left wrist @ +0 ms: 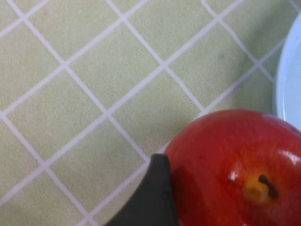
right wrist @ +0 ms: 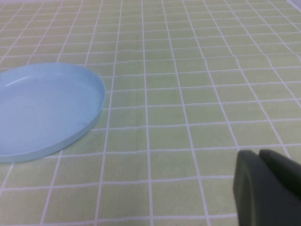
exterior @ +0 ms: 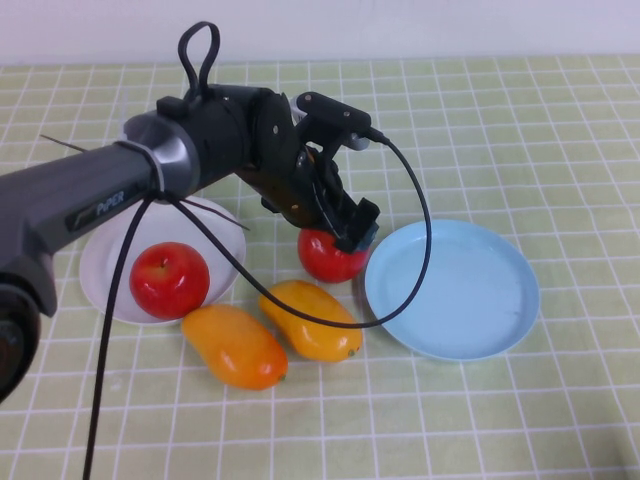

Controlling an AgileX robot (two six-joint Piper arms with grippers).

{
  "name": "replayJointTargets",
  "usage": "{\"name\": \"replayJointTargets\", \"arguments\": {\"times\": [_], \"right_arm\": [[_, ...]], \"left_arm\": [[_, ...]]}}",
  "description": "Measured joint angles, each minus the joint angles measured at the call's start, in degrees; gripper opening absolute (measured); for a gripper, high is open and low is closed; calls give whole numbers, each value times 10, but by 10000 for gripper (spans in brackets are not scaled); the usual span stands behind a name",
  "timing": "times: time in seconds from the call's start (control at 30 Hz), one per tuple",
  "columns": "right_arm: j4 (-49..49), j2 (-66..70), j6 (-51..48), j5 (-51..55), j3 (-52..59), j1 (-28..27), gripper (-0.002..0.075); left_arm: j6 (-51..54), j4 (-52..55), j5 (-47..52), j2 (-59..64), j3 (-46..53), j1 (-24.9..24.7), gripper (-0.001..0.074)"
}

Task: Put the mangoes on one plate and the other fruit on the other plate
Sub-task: Put one type of fruit in the left plate

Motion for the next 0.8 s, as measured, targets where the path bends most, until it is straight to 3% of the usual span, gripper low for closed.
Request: {"name": "replayJointTargets", "arguments": {"times": [0.1,0.53,0.8], "right_arm": [[0,0,0,0,0,0,-16],[0,0,0,0,0,0,-16],[0,0,0,0,0,0,-16]], "left_arm": [[0,0,-1,1,0,0,572],[11,42,32,-21,-28,0,572],[13,84,106,-55,-106,39,572]]}}
